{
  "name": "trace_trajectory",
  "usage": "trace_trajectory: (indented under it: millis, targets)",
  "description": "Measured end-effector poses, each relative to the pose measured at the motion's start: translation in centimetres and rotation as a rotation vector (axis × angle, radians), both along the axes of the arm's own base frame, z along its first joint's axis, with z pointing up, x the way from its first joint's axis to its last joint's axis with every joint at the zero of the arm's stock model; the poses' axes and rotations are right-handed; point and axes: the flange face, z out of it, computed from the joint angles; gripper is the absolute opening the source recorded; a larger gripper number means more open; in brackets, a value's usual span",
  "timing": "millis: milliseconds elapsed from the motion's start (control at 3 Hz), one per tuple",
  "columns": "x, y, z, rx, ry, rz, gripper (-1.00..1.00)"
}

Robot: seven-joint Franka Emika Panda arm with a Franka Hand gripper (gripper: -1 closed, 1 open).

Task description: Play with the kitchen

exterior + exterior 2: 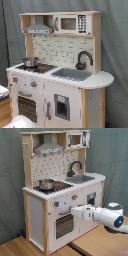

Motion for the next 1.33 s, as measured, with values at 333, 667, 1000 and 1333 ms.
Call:
trace_trajectory:
  millis: [333, 667, 1000, 1333]
  targets:
    - [0.0, 0.8, 0.0, -0.105, -0.006, 0.008, 1.00]
    - [2.2, 0.2, 0.1, -0.190, -0.008, -0.017, 1.00]
    - [5.4, 0.2, 0.3, -0.214, -0.012, -0.023, 1.00]
    - [7.9, 0.8, 0.5, -0.215, -0.017, -0.017, 1.00]
